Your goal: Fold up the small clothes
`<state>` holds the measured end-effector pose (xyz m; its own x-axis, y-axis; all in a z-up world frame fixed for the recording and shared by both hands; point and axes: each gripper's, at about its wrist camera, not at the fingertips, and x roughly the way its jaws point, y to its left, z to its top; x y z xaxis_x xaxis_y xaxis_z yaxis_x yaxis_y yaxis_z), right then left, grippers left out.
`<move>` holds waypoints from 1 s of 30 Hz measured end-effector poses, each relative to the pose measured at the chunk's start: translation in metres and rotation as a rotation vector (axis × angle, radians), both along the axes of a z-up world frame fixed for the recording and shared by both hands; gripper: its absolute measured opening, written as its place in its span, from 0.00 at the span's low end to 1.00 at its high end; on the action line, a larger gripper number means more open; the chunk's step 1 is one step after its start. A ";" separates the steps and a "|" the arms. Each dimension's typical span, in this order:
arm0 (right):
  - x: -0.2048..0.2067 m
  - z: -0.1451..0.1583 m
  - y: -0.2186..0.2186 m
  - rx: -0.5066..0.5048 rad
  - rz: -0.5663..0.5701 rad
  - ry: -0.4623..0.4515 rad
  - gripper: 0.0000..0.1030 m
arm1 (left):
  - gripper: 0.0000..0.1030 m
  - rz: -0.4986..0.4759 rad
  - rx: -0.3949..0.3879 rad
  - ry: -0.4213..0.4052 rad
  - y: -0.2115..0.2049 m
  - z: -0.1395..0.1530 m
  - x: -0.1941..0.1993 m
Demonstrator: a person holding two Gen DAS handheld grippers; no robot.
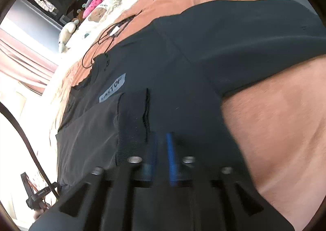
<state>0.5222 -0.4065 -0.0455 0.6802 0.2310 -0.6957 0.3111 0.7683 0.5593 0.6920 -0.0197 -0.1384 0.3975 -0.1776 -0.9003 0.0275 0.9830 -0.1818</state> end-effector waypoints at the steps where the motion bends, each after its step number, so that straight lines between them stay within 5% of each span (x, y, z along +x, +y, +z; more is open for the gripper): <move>1: -0.003 0.002 -0.008 0.010 -0.009 -0.007 0.61 | 0.53 0.001 -0.004 -0.011 -0.002 0.005 0.000; 3: -0.013 0.008 -0.018 0.005 -0.042 -0.035 0.65 | 0.69 -0.003 -0.004 -0.039 -0.007 0.014 -0.002; 6: -0.020 0.014 -0.019 -0.009 -0.046 -0.041 0.65 | 0.79 -0.016 0.004 -0.056 -0.016 0.020 0.000; 19: -0.081 0.010 -0.107 -0.022 -0.272 -0.038 0.65 | 0.79 -0.074 -0.020 -0.076 -0.068 0.027 0.007; 26: -0.100 0.005 -0.132 0.001 -0.342 -0.051 0.46 | 0.79 -0.112 -0.044 -0.068 -0.096 0.018 0.010; 30: -0.105 0.005 -0.139 0.002 -0.378 -0.050 0.46 | 0.79 -0.140 -0.048 -0.076 -0.115 0.014 0.011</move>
<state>0.4176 -0.5451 -0.0402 0.7509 -0.0414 -0.6591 0.5444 0.6037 0.5823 0.7032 -0.1342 -0.1242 0.4321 -0.2782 -0.8579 0.1790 0.9588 -0.2207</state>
